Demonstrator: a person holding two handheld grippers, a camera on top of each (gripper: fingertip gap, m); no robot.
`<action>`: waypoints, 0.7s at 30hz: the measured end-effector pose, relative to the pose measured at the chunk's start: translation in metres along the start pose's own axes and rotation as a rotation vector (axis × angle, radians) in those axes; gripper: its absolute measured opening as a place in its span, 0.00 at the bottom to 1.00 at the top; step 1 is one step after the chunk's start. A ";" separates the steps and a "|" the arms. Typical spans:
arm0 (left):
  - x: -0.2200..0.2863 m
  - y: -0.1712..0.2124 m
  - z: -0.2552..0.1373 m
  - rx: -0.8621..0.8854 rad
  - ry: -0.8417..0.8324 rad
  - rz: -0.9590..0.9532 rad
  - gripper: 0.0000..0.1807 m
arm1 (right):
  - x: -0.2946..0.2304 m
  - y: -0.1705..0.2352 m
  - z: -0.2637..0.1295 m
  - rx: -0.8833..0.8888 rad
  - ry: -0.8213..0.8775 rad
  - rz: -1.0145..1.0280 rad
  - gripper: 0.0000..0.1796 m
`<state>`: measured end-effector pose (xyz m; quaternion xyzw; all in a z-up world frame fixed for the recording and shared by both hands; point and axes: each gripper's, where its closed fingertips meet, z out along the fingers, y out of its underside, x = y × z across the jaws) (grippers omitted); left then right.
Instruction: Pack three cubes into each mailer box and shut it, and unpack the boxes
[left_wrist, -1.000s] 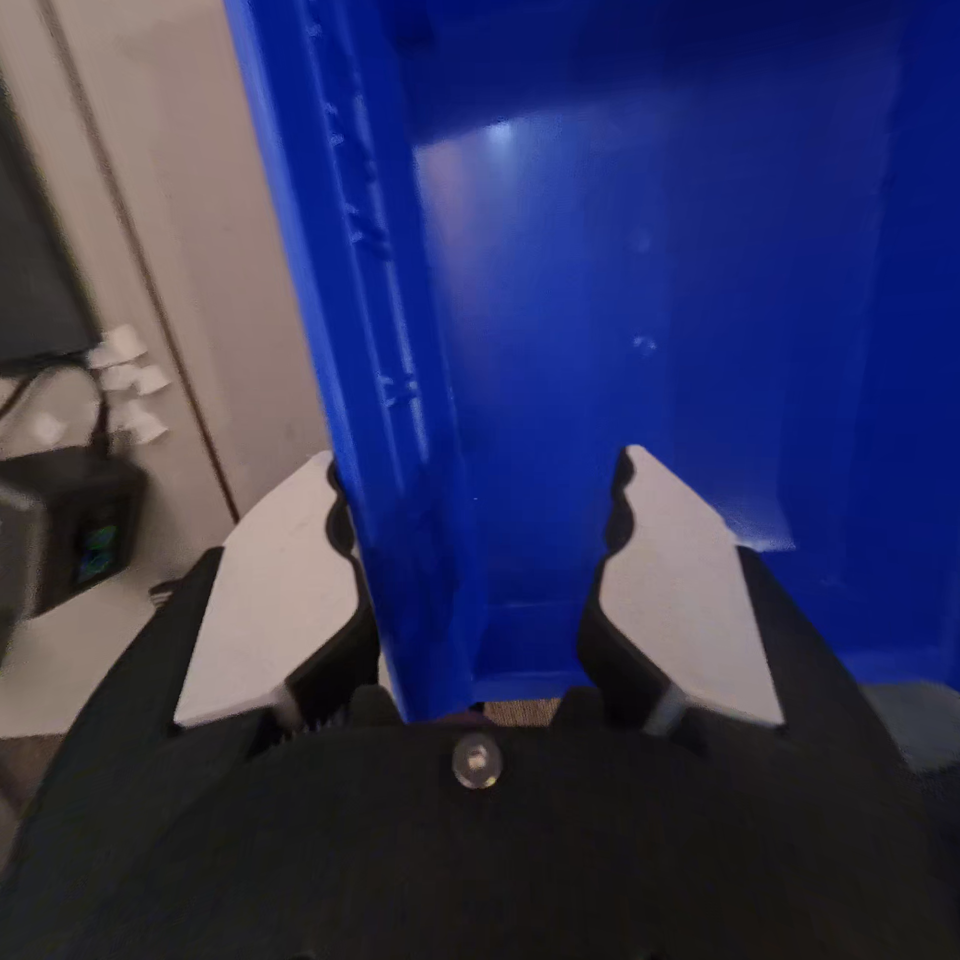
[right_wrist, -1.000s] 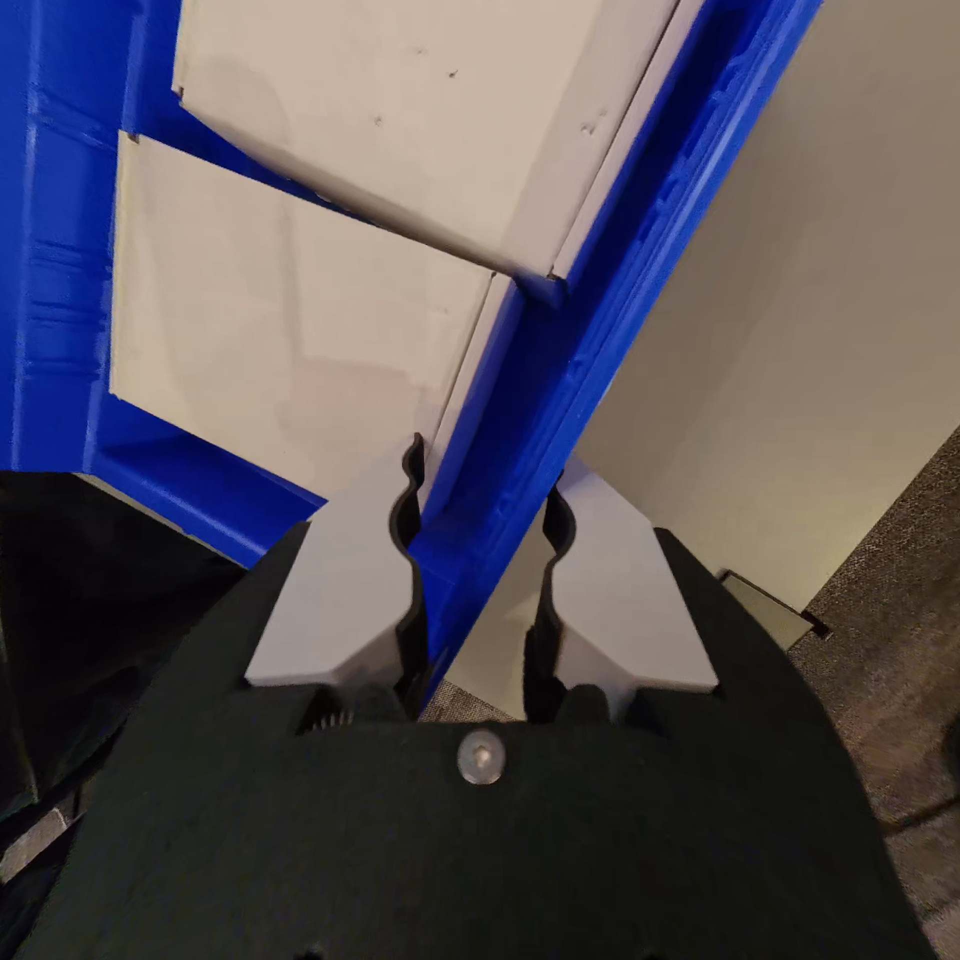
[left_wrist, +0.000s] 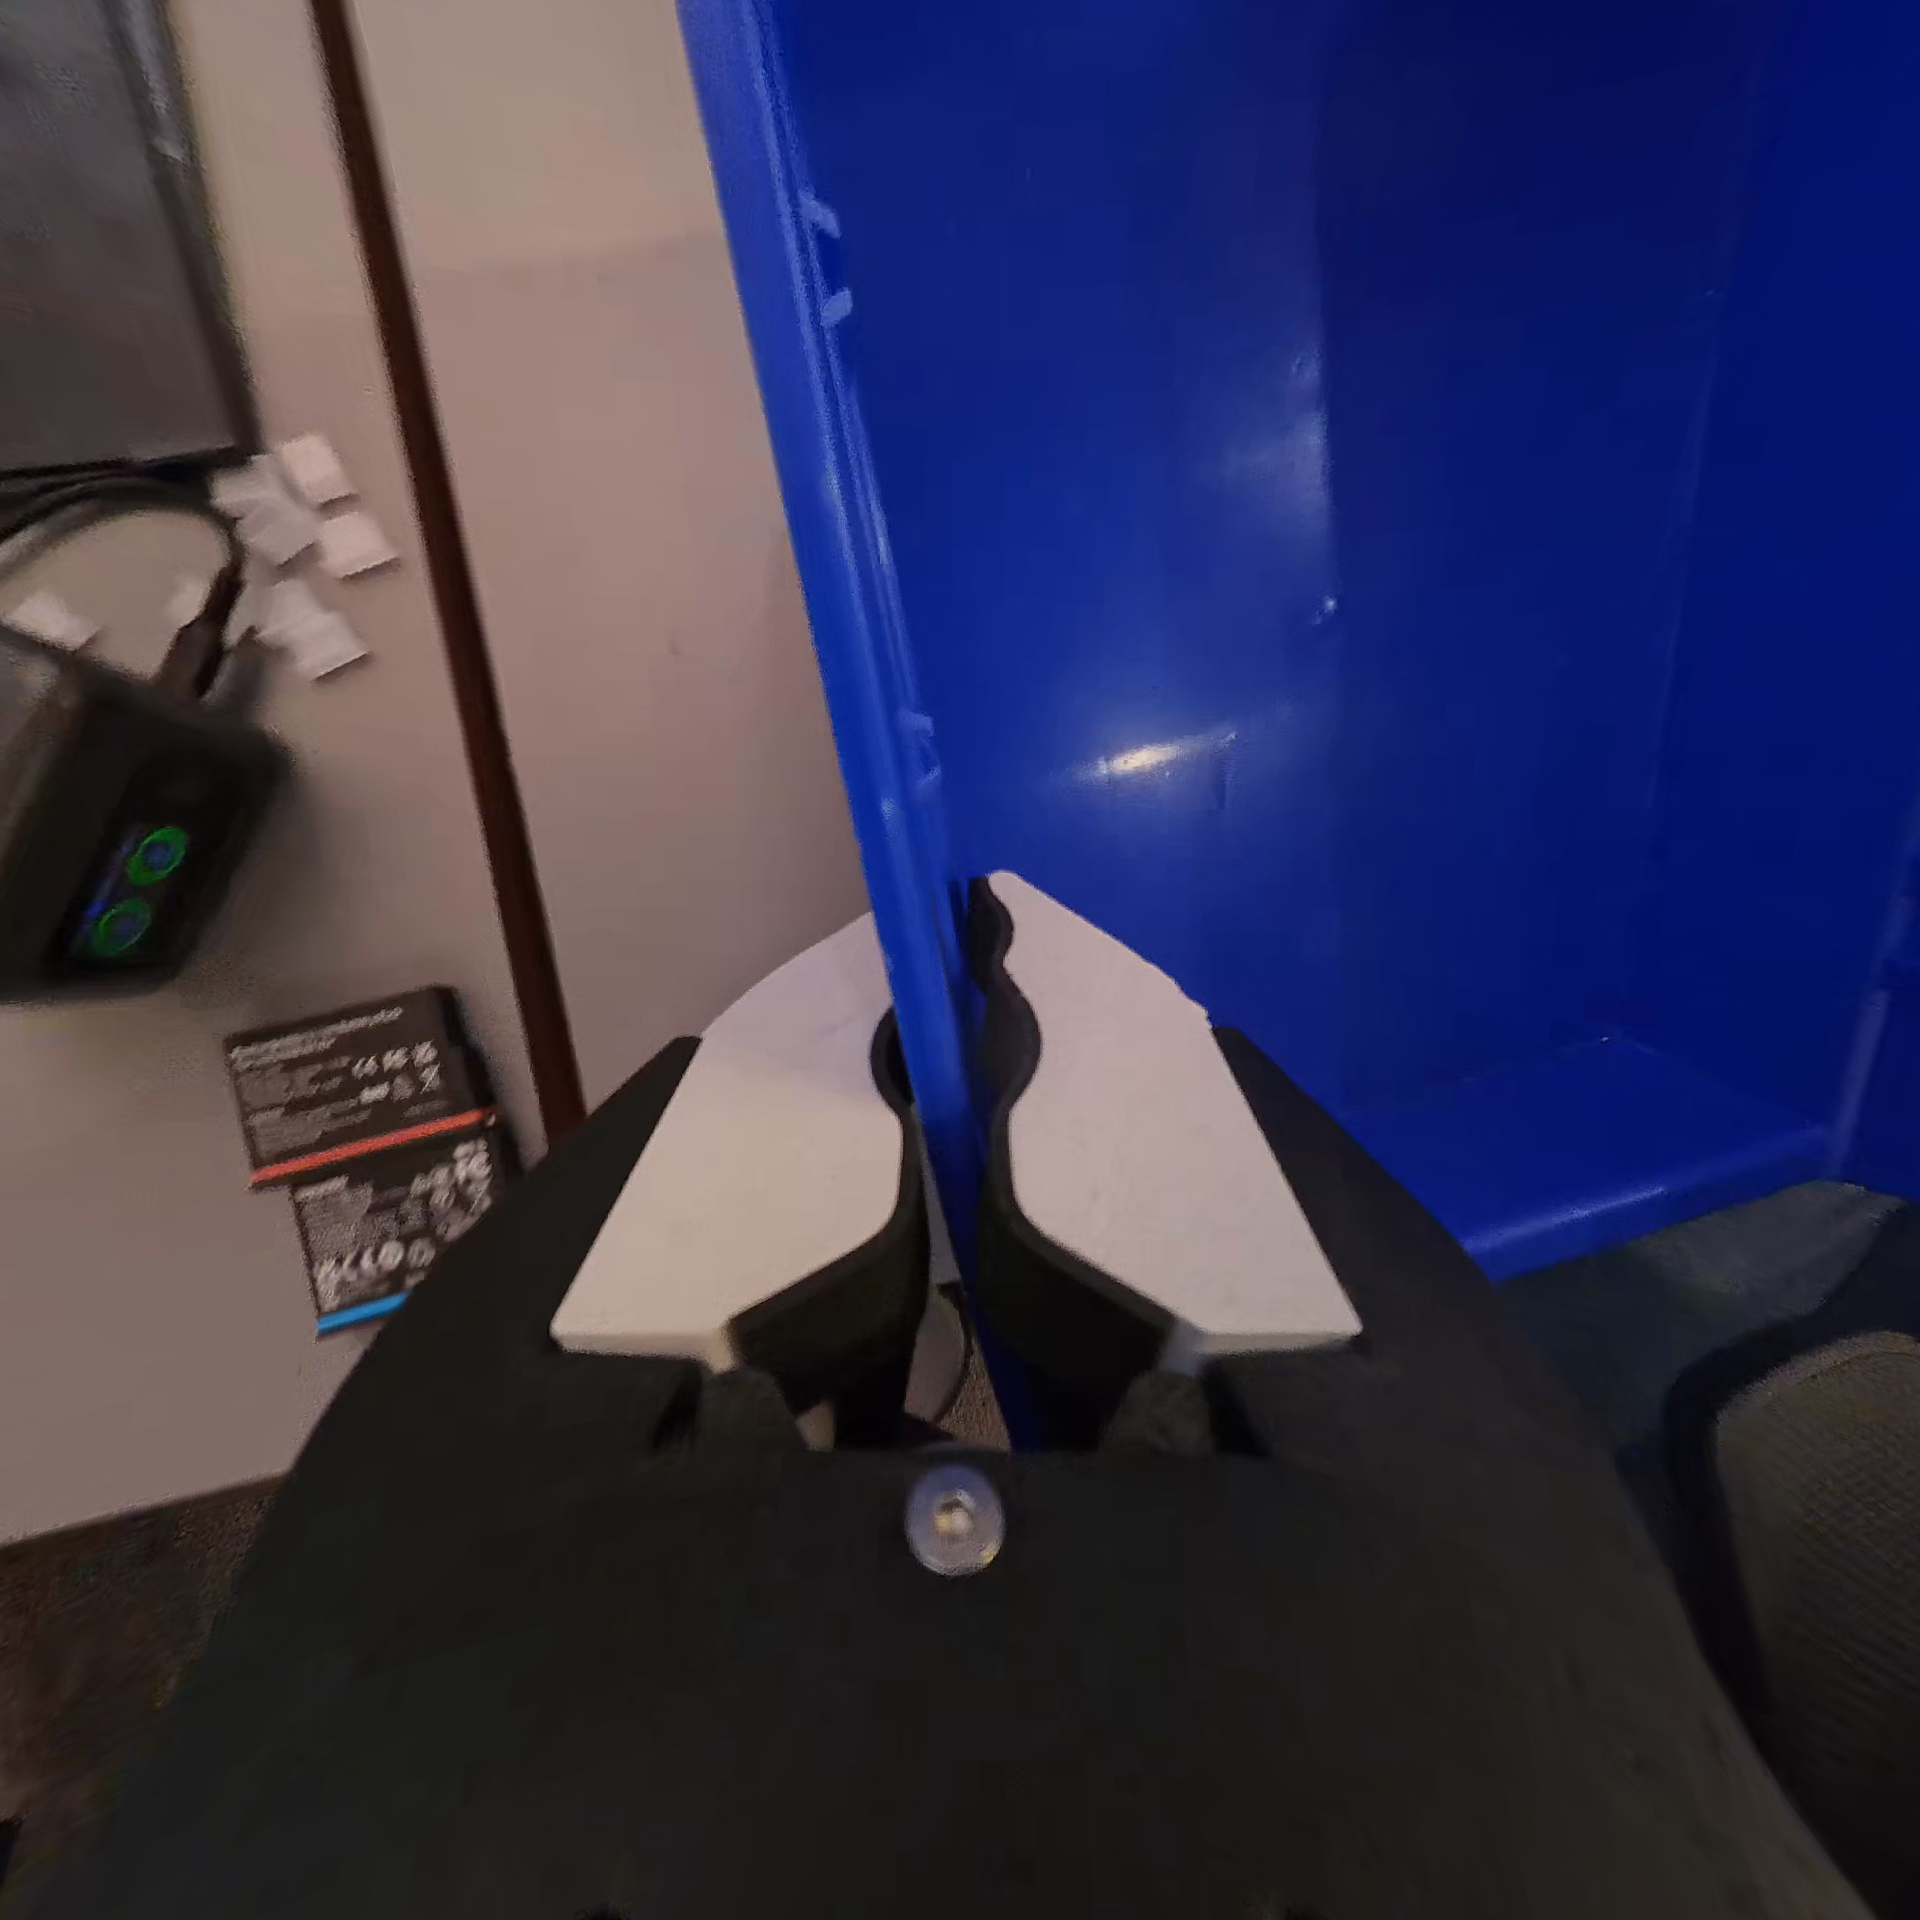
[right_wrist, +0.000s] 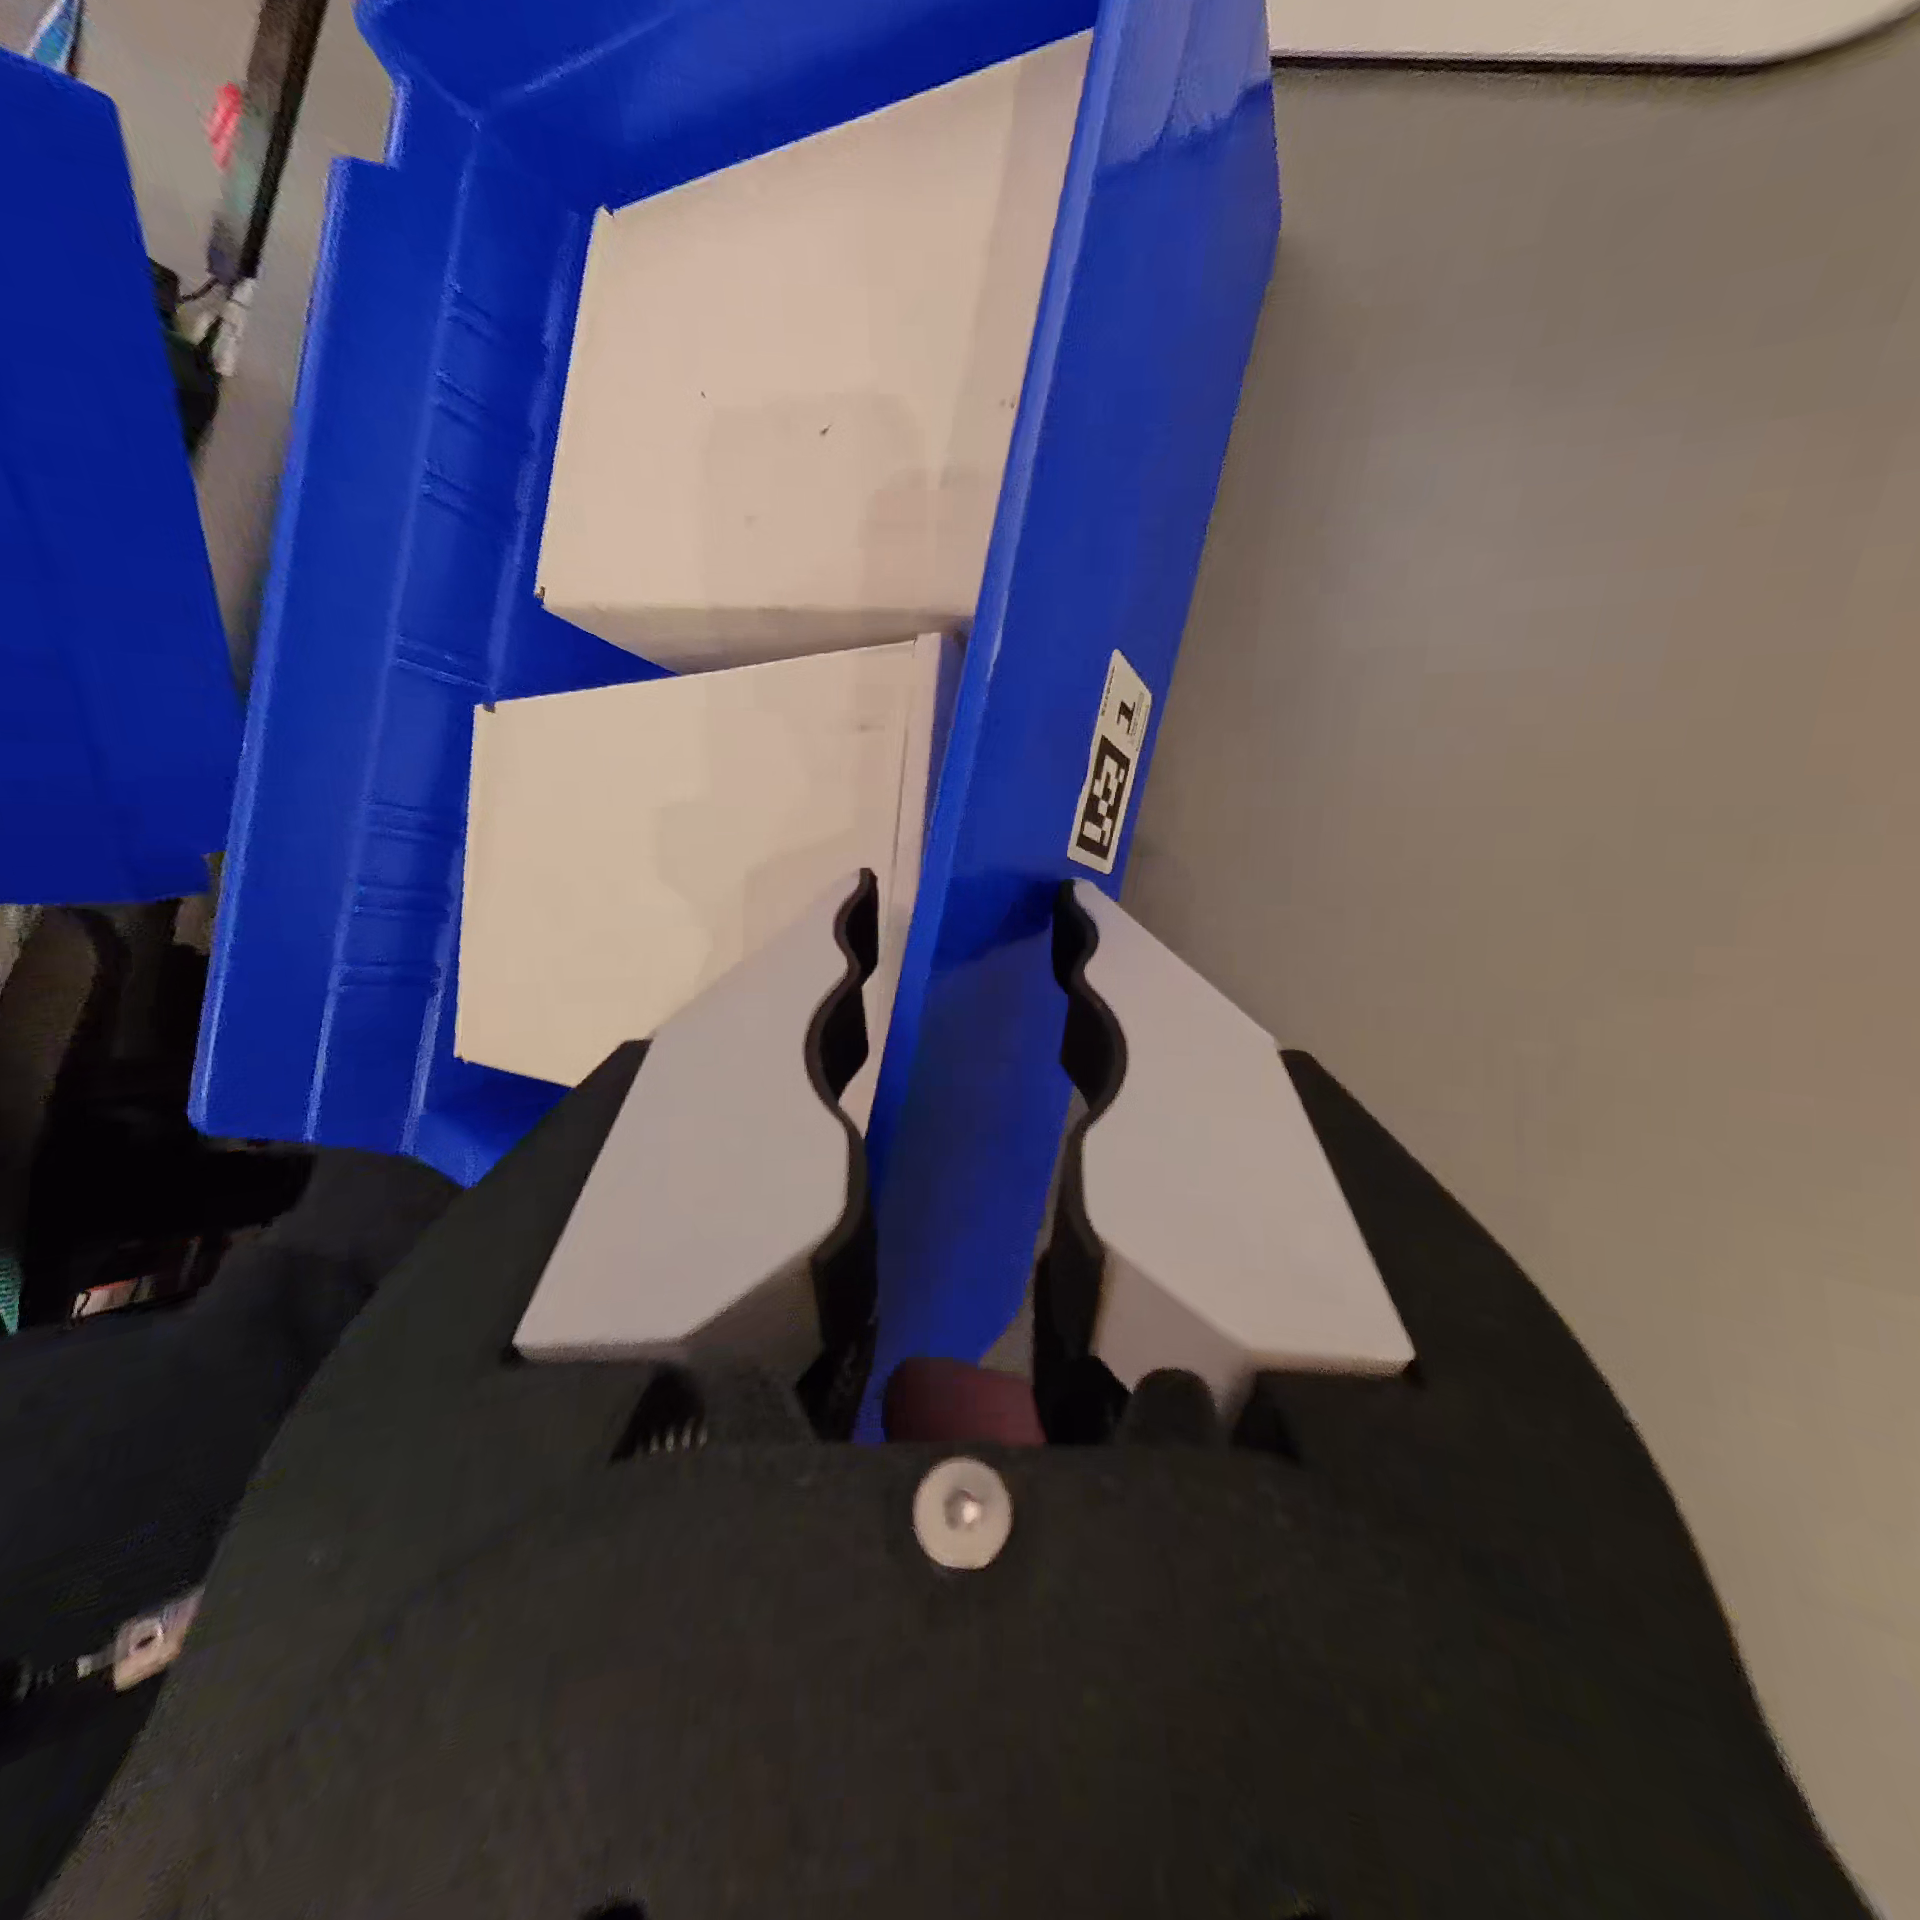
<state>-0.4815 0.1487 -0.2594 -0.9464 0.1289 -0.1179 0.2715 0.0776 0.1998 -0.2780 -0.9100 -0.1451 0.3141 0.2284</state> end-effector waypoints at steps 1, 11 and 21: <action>-0.003 0.003 -0.009 0.035 -0.010 -0.017 0.03 | -0.013 -0.004 0.011 0.007 -0.007 -0.009 0.18; -0.026 0.039 -0.089 0.272 -0.071 -0.139 0.03 | -0.161 -0.037 0.119 0.127 -0.245 0.010 0.40; -0.006 0.032 -0.147 0.330 -0.107 -0.080 0.03 | -0.271 -0.060 0.190 0.115 -0.459 -0.043 0.60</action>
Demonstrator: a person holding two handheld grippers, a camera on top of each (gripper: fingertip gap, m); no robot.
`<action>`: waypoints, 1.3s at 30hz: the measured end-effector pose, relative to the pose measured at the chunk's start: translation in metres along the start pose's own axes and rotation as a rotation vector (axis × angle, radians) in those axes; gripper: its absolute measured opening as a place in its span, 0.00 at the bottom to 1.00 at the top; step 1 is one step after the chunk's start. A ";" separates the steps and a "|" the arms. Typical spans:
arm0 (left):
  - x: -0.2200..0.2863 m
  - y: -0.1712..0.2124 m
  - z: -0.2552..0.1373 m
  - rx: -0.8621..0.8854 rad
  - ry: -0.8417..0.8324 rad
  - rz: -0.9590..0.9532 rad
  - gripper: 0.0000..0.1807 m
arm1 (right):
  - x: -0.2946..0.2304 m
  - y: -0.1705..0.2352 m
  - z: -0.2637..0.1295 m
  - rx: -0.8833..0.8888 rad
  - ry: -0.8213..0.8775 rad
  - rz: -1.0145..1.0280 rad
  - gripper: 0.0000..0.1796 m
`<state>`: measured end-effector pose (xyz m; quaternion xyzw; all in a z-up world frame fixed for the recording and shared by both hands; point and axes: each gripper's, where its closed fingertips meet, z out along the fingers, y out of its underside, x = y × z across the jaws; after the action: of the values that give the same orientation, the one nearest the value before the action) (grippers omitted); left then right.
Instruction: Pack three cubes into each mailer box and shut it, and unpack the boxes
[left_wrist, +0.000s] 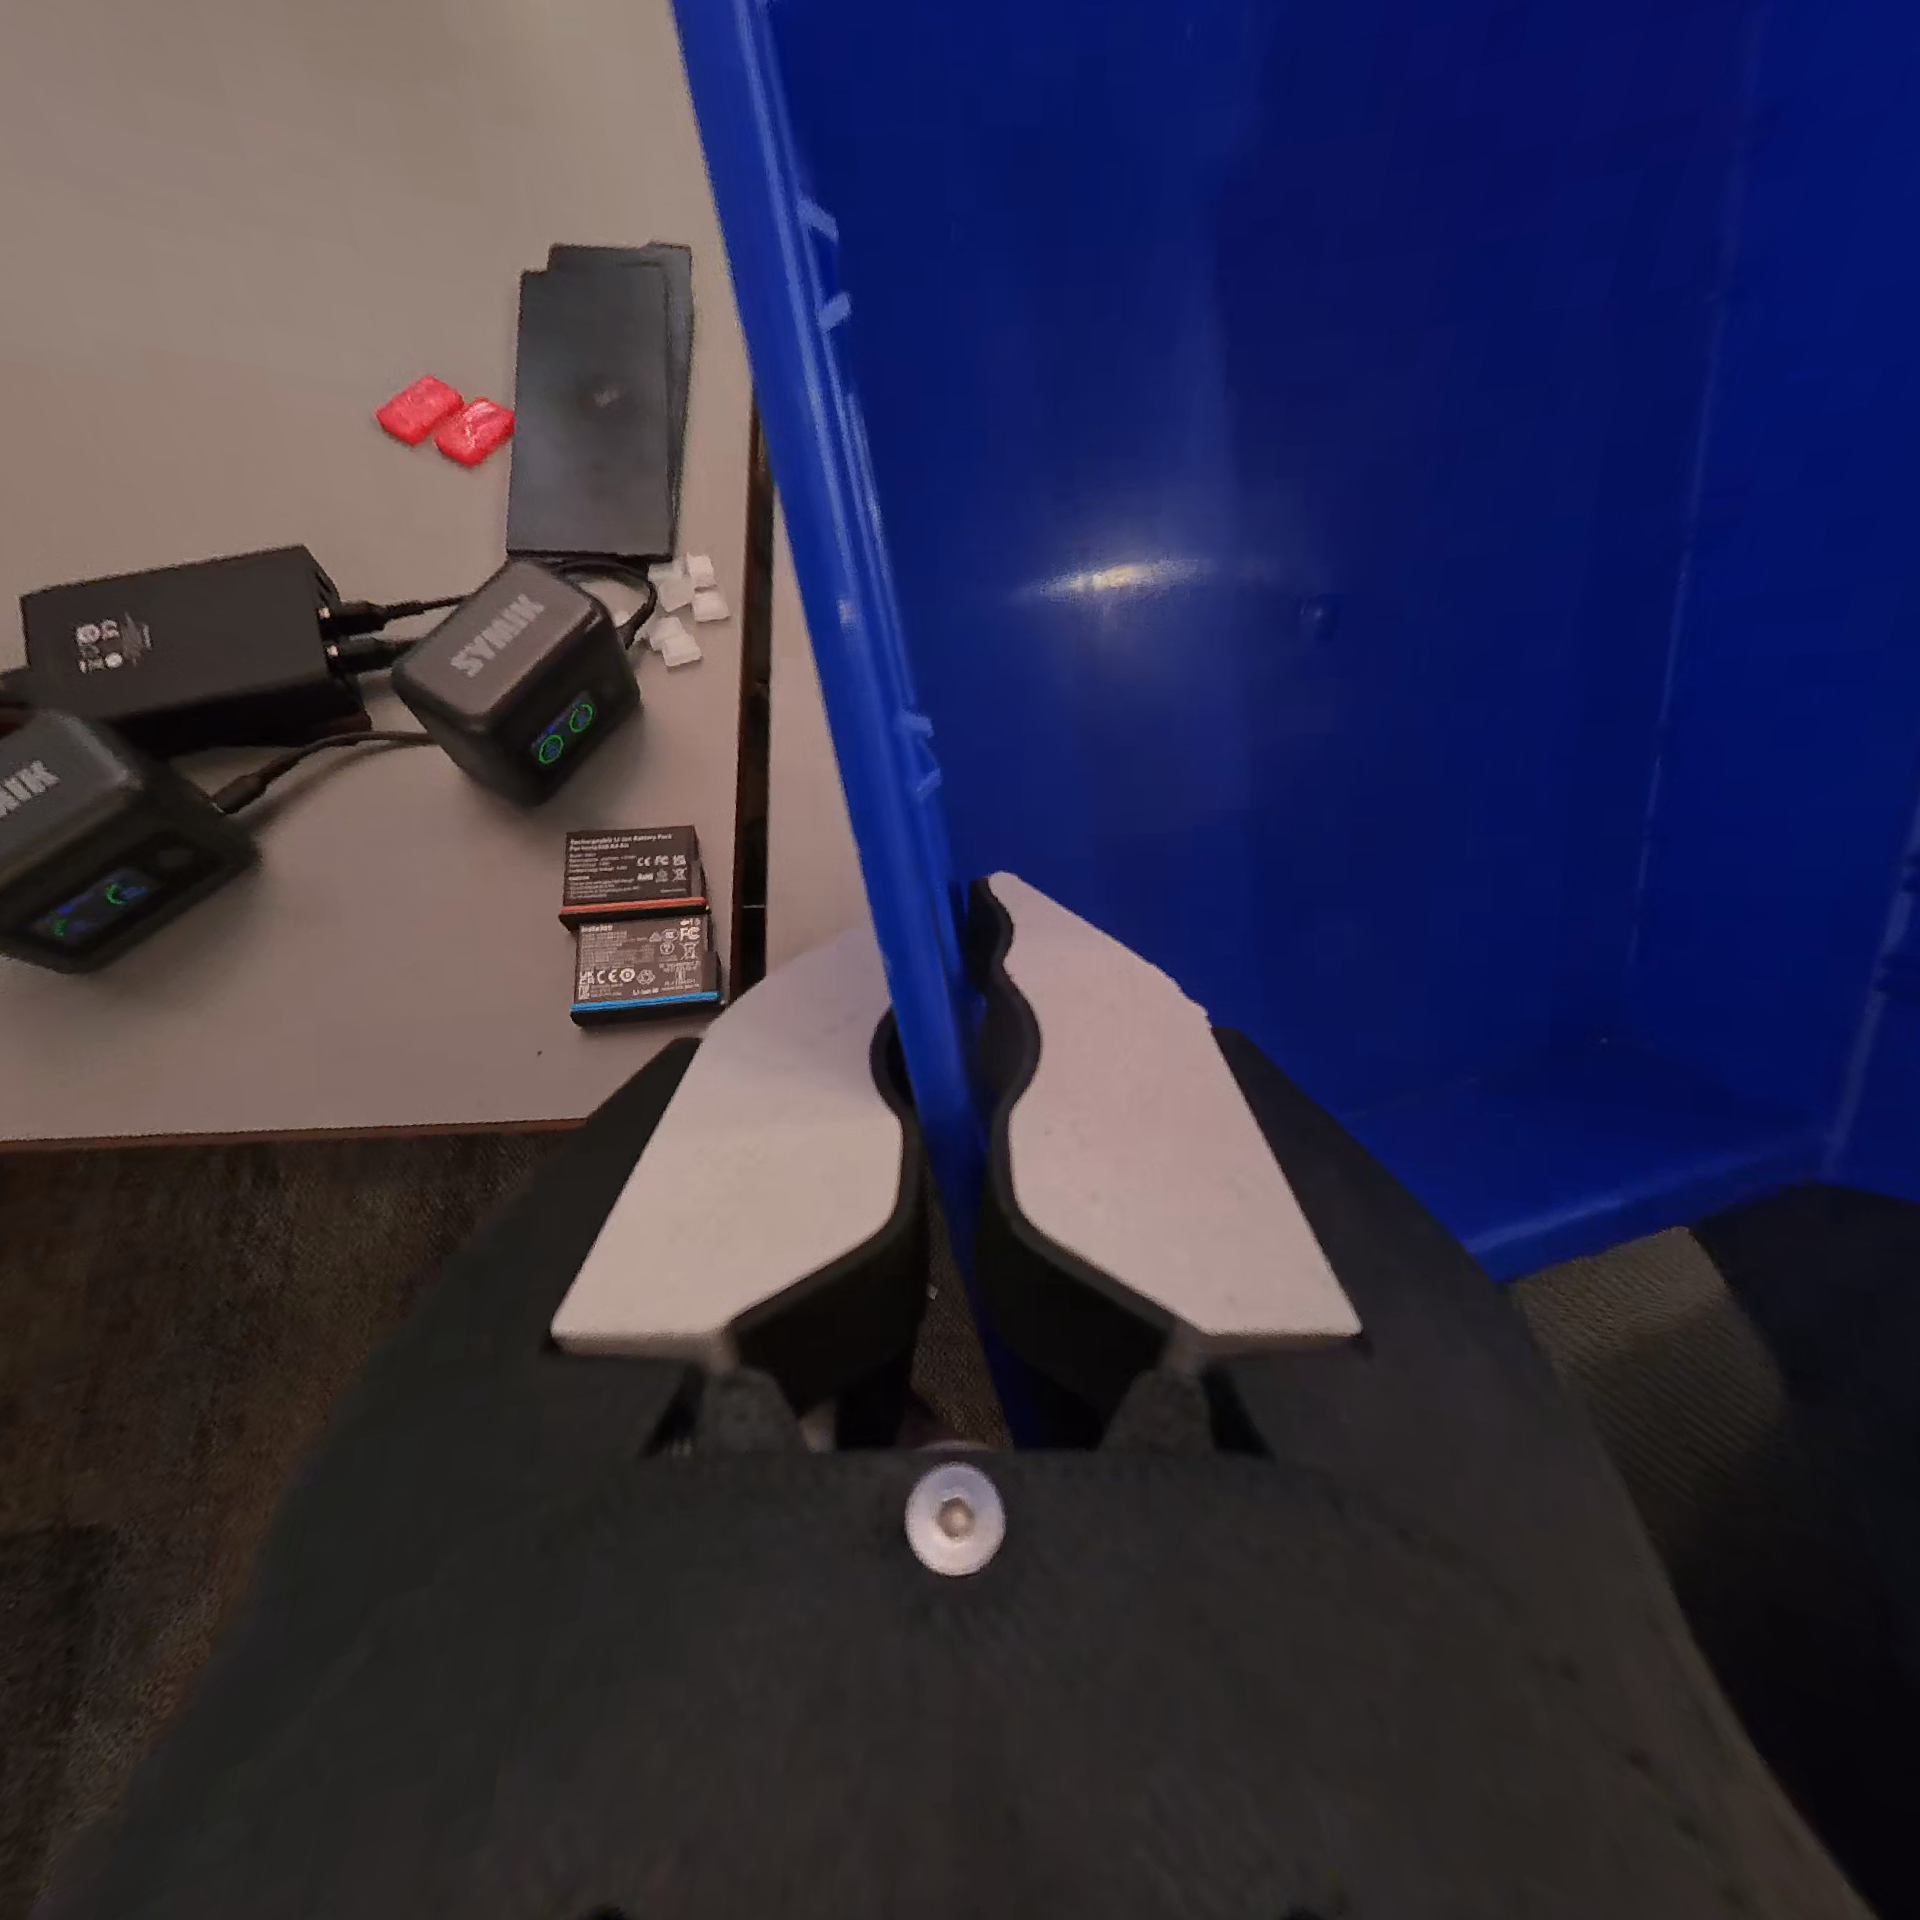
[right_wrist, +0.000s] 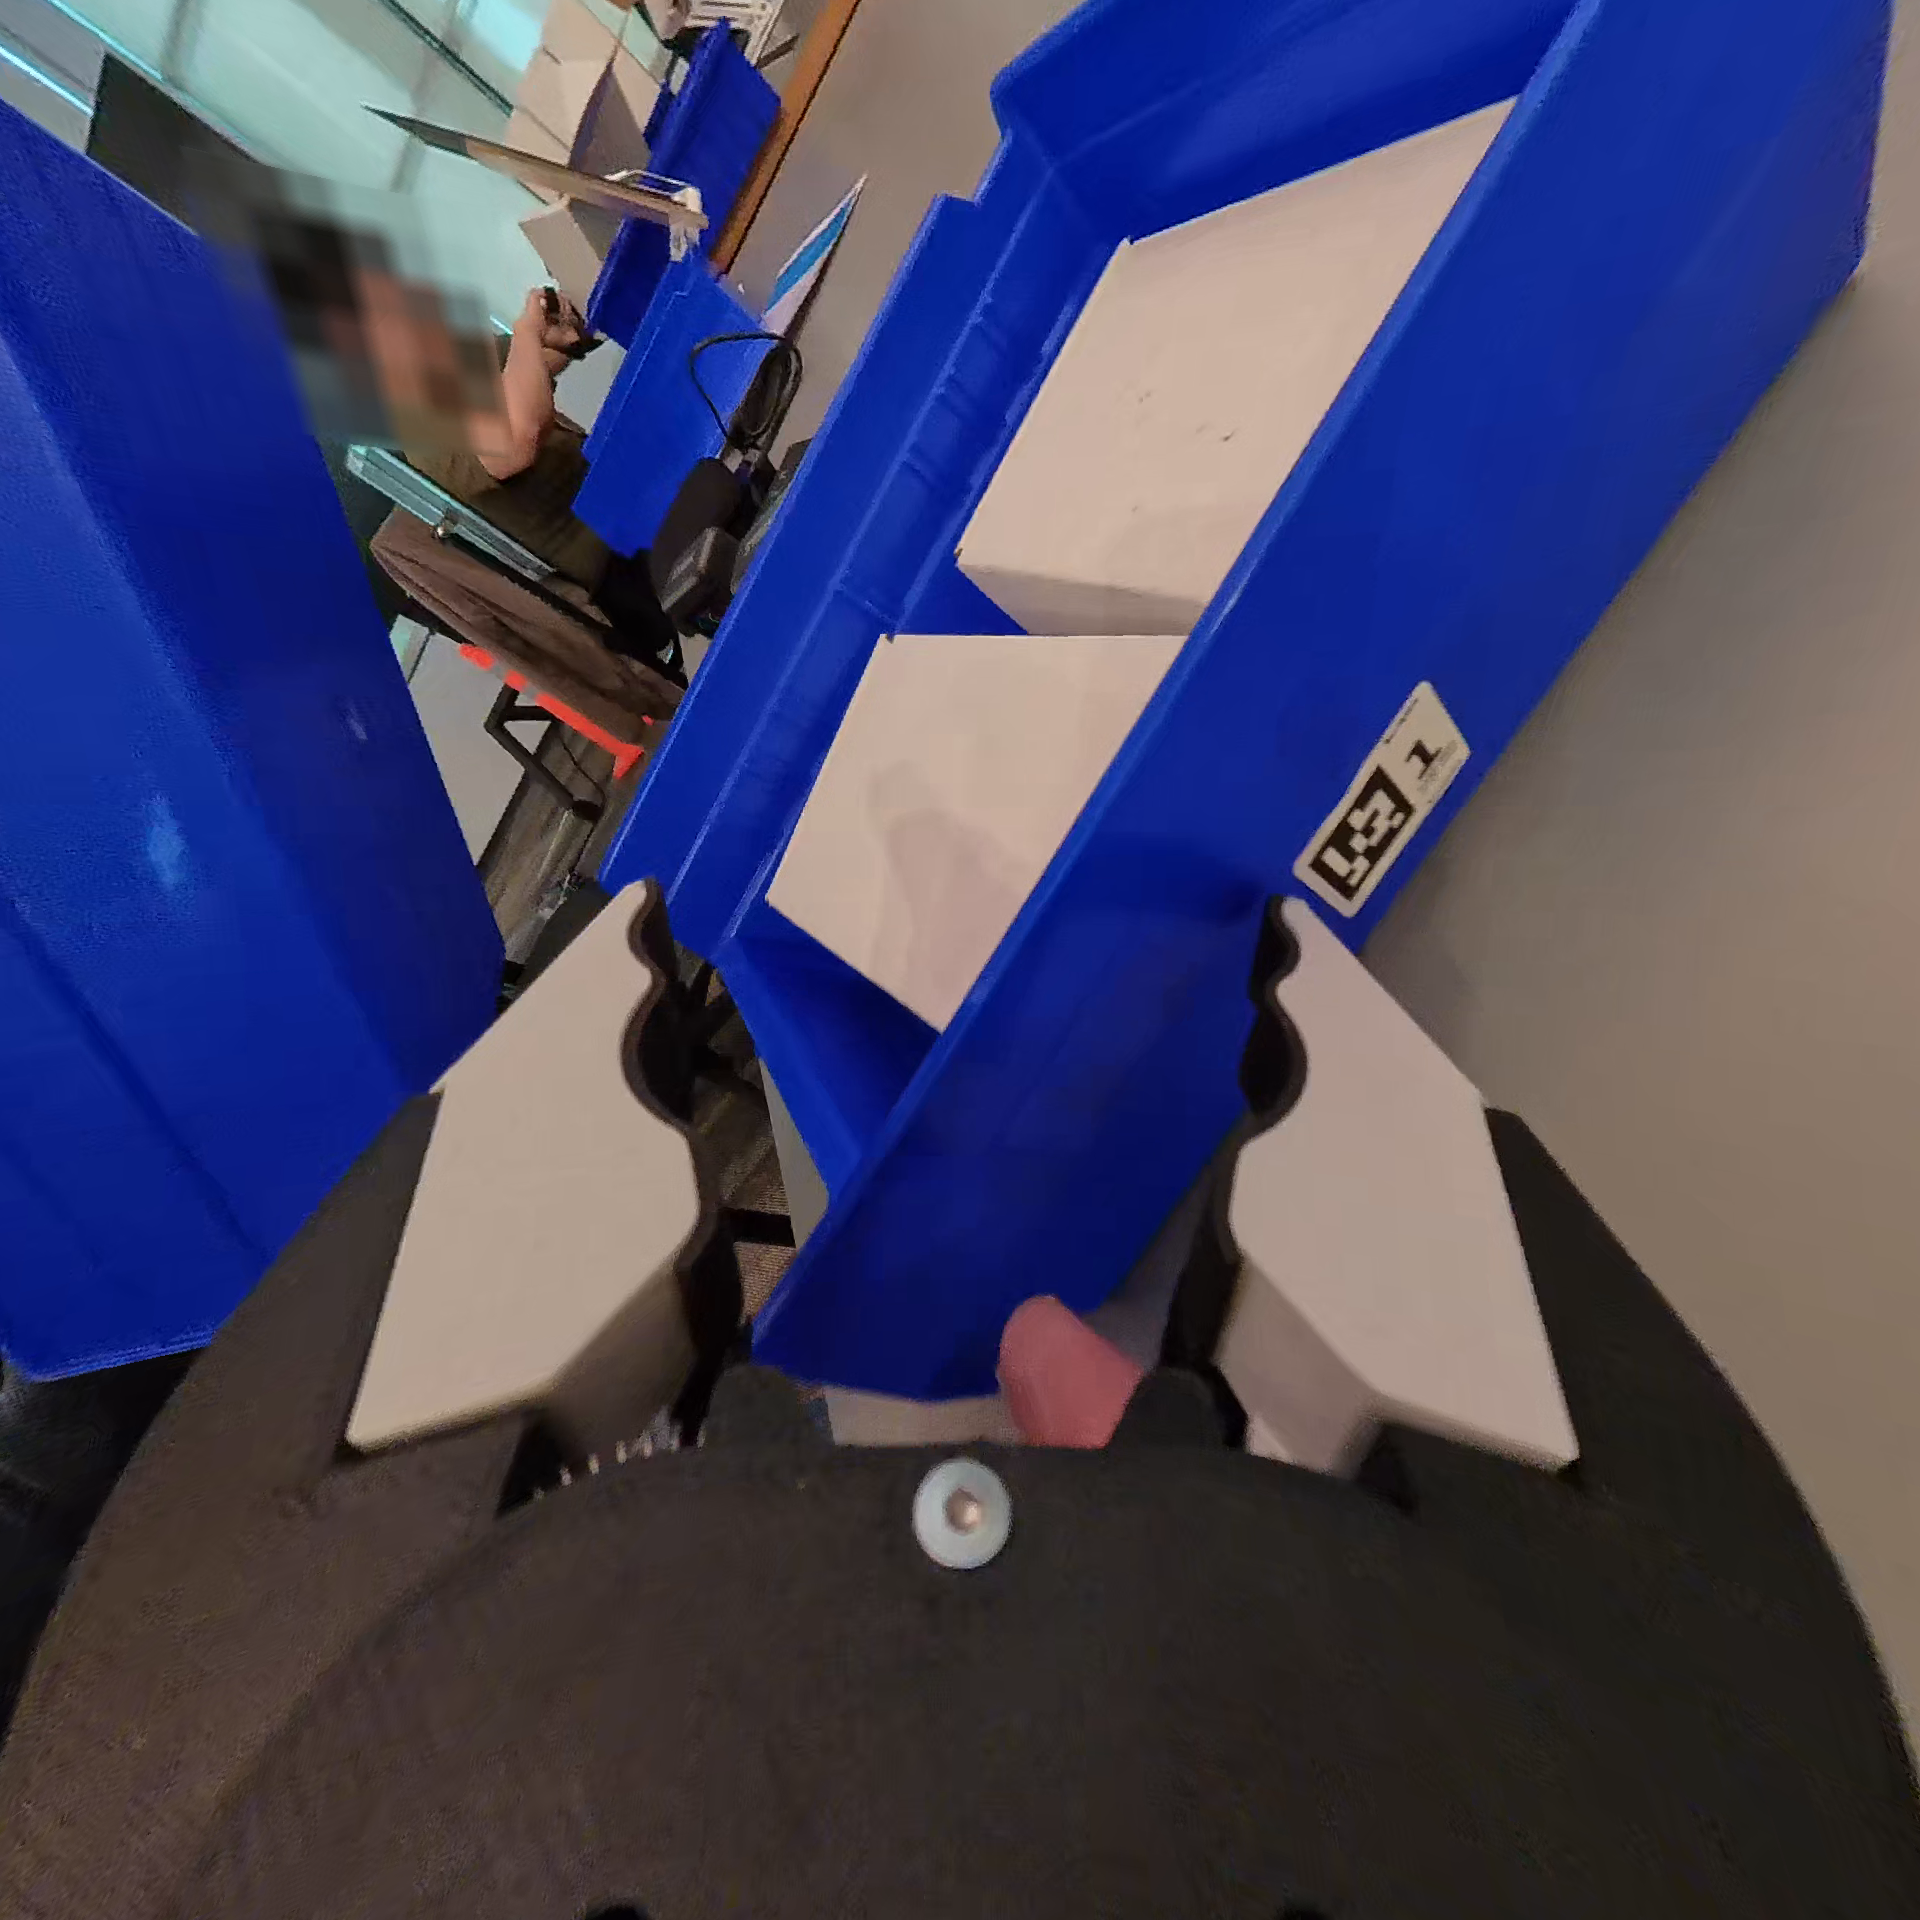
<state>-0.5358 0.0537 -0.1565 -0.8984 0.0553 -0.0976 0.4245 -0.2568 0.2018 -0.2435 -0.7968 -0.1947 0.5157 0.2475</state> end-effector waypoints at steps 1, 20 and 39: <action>0.006 -0.005 -0.002 0.002 0.009 0.009 0.03 | -0.001 -0.004 -0.005 0.011 0.004 -0.019 0.61; 0.401 -0.166 0.195 -0.077 0.499 0.540 0.03 | -0.080 -0.006 -0.395 0.505 0.418 -0.644 0.62; 0.703 -0.029 0.336 -0.500 0.731 0.645 0.12 | 0.169 0.099 -0.577 0.194 1.033 -0.030 0.39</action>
<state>0.2250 0.1971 -0.2523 -0.8170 0.4934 -0.2521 0.1598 0.3447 0.1062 -0.2257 -0.9177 -0.0101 0.0678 0.3912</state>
